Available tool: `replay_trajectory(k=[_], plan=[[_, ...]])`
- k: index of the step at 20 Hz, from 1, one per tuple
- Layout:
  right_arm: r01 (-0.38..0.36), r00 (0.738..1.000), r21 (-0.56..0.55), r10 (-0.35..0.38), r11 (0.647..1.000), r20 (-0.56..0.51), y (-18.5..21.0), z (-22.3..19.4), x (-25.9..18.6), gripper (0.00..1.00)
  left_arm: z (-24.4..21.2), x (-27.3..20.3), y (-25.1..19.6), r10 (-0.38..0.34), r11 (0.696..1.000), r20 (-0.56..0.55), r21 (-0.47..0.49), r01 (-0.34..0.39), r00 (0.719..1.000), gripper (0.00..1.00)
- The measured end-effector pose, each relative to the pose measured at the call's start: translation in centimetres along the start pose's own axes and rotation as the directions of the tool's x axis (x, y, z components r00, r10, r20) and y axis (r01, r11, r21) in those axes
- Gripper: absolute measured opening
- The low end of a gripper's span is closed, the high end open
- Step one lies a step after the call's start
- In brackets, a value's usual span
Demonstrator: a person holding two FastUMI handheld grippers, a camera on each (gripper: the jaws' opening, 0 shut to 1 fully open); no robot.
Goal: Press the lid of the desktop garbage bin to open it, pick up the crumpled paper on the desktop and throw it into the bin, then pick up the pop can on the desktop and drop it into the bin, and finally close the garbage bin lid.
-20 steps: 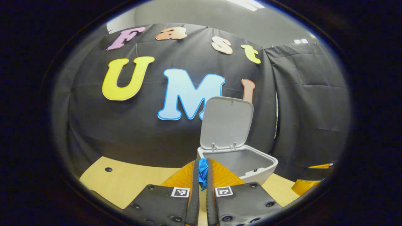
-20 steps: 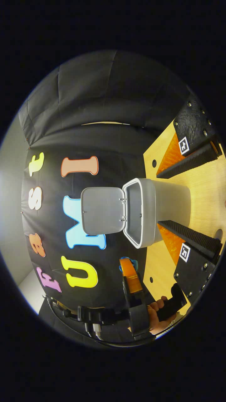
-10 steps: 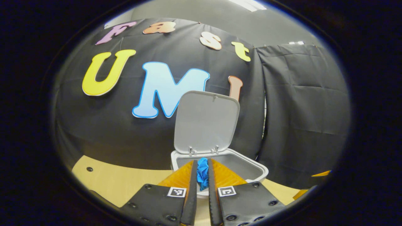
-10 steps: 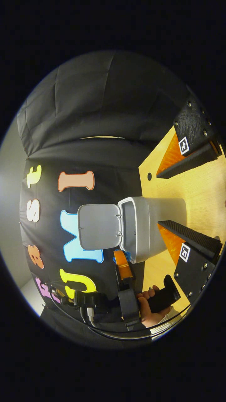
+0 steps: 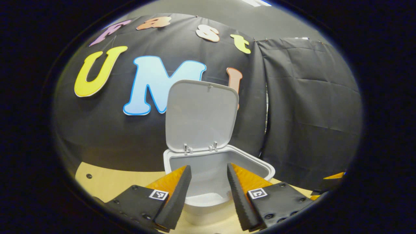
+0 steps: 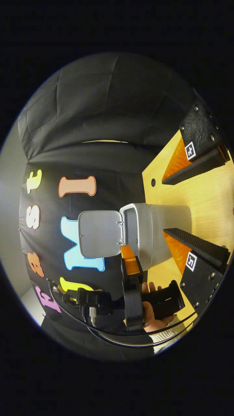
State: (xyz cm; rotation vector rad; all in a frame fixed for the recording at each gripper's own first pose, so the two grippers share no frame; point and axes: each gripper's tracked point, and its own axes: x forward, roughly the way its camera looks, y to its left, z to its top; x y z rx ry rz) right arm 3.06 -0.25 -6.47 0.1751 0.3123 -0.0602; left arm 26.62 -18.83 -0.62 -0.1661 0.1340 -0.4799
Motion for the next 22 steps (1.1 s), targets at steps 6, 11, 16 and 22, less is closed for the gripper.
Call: replay_trajectory(k=[6, 11, 16, 22], plan=[[-0.042, 0.999, 0.001, 0.042, 0.999, -0.007, 1.2, -0.4, -0.1, 0.87, 1.5, -3.1, 0.8, 0.061, 0.996, 0.051, 0.056, -0.064, 0.997, 0.95], [-0.130, 0.991, -0.020, 0.130, 0.991, -0.026, 3.7, -1.3, -0.7, 0.94, 2.7, -8.1, 1.7, 0.112, 0.989, 0.117, 0.082, -0.122, 0.987, 0.95], [-0.305, 0.948, -0.030, 0.300, 0.952, -0.102, 8.7, -3.8, -2.1, 0.94, 4.0, -13.5, 3.7, 0.194, 0.973, 0.172, 0.095, -0.212, 0.966, 0.95], [-0.454, 0.870, 0.013, 0.447, 0.891, -0.207, 13.6, -6.8, -3.4, 0.94, 4.5, -18.3, 5.4, 0.268, 0.954, 0.196, 0.085, -0.288, 0.943, 0.95]])
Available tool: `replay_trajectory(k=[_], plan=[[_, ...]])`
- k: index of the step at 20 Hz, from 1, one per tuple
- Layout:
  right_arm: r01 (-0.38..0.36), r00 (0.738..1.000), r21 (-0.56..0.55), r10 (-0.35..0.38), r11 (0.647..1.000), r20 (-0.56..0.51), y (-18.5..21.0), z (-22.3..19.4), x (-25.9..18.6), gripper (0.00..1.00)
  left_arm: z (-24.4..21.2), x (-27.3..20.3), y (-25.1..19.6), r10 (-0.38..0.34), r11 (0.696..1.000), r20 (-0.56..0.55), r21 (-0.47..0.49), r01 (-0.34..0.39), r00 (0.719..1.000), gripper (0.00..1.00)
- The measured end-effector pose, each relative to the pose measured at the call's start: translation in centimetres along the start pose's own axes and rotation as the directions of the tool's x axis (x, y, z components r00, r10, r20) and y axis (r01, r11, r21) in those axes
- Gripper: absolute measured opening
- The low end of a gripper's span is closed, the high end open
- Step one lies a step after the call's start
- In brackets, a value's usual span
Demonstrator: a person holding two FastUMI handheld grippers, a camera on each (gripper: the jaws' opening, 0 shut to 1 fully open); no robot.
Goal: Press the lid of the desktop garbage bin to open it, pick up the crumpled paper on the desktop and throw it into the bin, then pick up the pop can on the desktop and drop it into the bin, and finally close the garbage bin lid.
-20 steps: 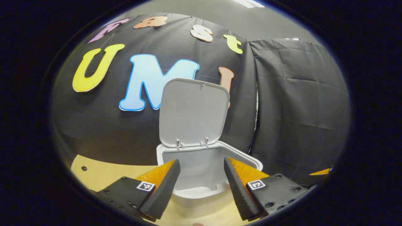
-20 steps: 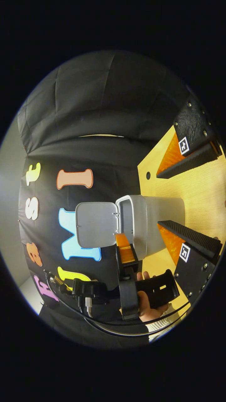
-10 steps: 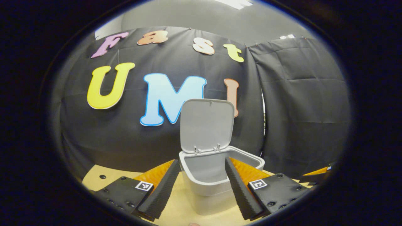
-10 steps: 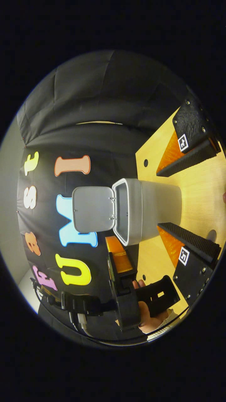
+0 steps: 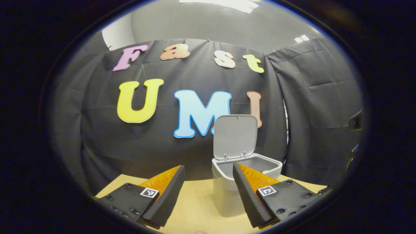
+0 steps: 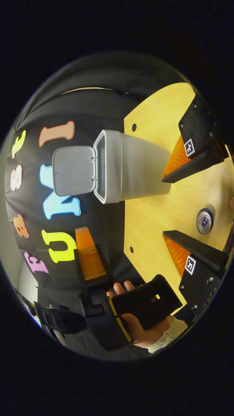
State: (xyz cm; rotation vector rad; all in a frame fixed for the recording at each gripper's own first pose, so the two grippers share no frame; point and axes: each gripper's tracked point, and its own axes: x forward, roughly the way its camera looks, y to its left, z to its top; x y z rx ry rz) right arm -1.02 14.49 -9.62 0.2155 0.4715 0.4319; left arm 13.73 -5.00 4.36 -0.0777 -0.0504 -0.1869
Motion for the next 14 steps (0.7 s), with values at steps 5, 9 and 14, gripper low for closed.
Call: replay_trajectory(k=[5, 9, 14], plan=[[-0.060, 0.990, 0.016, 0.061, 0.998, -0.124, 1.9, -3.4, 1.3, 0.94, -0.4, -2.1, 2.9, 0.056, 0.998, -0.015, 0.008, -0.056, 0.998, 0.95], [-0.073, 0.965, 0.002, 0.071, 0.997, -0.254, 2.4, -6.9, 2.0, 0.95, -0.8, -3.3, 4.6, 0.088, 0.996, -0.030, -0.006, -0.088, 0.996, 0.95], [-0.077, 0.911, -0.023, 0.061, 0.997, -0.408, 2.6, -10.8, 2.0, 0.95, -1.8, -4.2, 5.6, 0.112, 0.993, -0.062, -0.038, -0.114, 0.992, 0.95]])
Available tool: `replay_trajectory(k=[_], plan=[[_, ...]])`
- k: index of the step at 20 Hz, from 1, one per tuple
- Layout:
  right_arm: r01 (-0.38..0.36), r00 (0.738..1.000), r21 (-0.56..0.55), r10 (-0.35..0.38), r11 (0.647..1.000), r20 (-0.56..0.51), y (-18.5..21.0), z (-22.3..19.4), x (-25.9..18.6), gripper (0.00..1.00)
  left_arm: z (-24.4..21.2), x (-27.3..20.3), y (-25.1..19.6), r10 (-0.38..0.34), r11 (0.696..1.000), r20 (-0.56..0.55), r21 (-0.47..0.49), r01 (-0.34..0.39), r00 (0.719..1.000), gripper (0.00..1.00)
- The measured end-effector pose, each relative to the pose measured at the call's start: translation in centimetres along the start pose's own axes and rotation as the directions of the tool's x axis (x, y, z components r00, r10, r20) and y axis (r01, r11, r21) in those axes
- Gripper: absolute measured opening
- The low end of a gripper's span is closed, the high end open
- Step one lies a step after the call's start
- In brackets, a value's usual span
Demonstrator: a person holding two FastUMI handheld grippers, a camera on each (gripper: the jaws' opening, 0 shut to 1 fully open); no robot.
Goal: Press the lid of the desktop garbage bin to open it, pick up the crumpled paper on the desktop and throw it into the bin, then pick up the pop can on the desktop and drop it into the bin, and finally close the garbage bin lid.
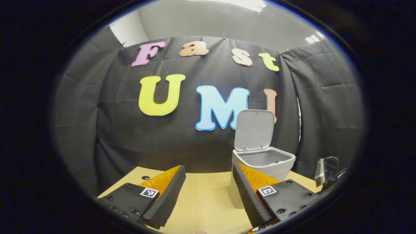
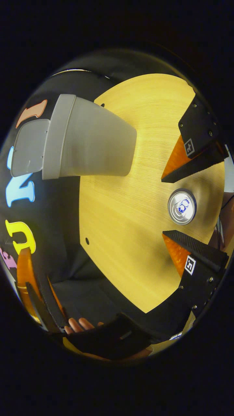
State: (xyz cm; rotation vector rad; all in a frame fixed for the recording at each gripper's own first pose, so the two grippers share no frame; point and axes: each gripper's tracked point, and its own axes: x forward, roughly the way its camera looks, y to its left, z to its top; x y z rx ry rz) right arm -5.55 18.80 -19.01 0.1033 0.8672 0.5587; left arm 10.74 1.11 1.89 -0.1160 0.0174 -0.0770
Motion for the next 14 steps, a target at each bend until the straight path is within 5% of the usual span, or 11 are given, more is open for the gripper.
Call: replay_trajectory(k=[11, 12, 14], plan=[[0.039, 0.981, -0.019, -0.042, 0.999, -0.190, -0.9, -3.2, 2.0, 0.95, -1.0, 0.3, 0.5, 0.008, 1.000, -0.020, 0.000, -0.008, 1.000, 0.95], [0.040, 0.981, -0.015, -0.042, 0.999, -0.188, -1.0, -3.0, 2.0, 0.87, -1.0, 0.3, 0.6, 0.010, 1.000, -0.021, 0.001, -0.010, 1.000, 0.95], [0.048, 0.980, -0.008, -0.049, 0.999, -0.192, -1.2, -3.4, 2.1, 0.87, -1.1, 0.4, 0.6, 0.010, 1.000, -0.023, -0.001, -0.010, 1.000, 0.95]])
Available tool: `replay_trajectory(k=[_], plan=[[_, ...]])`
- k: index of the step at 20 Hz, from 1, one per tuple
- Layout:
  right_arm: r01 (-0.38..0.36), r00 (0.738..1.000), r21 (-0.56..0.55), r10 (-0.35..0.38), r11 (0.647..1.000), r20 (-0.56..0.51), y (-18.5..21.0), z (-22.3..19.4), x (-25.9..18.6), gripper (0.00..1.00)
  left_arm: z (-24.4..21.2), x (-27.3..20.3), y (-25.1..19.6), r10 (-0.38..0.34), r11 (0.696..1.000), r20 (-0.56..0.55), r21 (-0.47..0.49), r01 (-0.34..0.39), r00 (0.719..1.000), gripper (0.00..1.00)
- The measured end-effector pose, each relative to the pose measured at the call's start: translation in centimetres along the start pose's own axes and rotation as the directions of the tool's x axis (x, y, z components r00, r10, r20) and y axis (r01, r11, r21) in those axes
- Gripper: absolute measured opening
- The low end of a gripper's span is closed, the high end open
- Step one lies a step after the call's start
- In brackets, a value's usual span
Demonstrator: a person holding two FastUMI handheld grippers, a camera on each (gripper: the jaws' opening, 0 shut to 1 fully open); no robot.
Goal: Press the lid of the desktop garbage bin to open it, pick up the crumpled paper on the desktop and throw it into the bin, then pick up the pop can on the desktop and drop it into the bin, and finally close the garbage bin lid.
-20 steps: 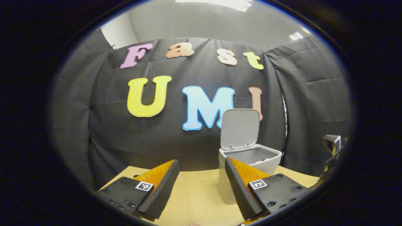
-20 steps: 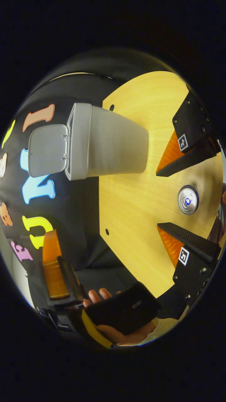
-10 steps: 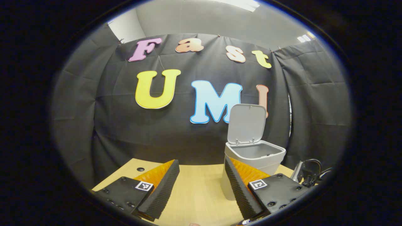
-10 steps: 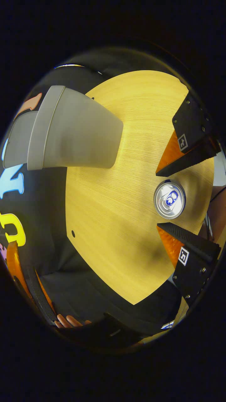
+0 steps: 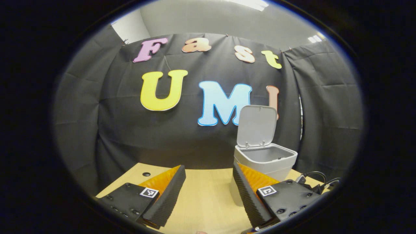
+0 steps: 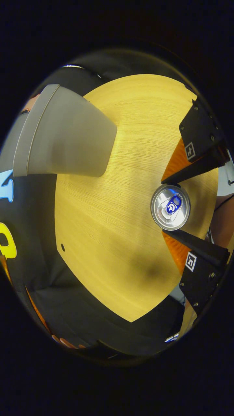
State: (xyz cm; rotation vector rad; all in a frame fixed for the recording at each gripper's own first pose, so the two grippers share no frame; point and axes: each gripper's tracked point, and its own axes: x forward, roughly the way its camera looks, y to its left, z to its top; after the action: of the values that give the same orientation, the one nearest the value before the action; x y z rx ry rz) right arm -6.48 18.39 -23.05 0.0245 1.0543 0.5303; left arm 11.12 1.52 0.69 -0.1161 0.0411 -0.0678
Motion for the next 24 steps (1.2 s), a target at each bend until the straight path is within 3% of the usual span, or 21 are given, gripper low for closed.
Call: replay_trajectory(k=[5, 10, 13, 19, 24], plan=[[0.004, 1.000, 0.027, -0.005, 1.000, 0.029, -0.9, 0.7, -1.0, 0.87, -0.2, 0.0, 0.3, 0.003, 1.000, -0.003, 0.001, -0.003, 1.000, 0.95], [-0.024, 0.990, 0.072, 0.014, 0.997, 0.140, -1.8, 3.3, -3.9, 0.85, 0.1, -0.4, 0.4, 0.002, 1.000, 0.011, 0.009, -0.002, 1.000, 0.96], [0.008, 0.973, 0.065, -0.023, 0.998, 0.231, -3.1, 5.6, -6.3, 0.85, 0.0, -0.7, 0.5, 0.005, 1.000, 0.011, 0.002, -0.005, 1.000, 0.95], [0.063, 0.908, 0.054, -0.080, 0.997, 0.412, -4.5, 10.8, -10.8, 0.85, 0.1, -0.9, 1.1, 0.020, 0.999, 0.022, -0.027, -0.020, 1.000, 0.96], [0.058, 0.815, 0.070, -0.088, 0.996, 0.573, -4.9, 15.4, -14.5, 0.85, 0.3, -0.9, 1.6, 0.033, 0.999, 0.030, -0.023, -0.032, 0.999, 0.95]])
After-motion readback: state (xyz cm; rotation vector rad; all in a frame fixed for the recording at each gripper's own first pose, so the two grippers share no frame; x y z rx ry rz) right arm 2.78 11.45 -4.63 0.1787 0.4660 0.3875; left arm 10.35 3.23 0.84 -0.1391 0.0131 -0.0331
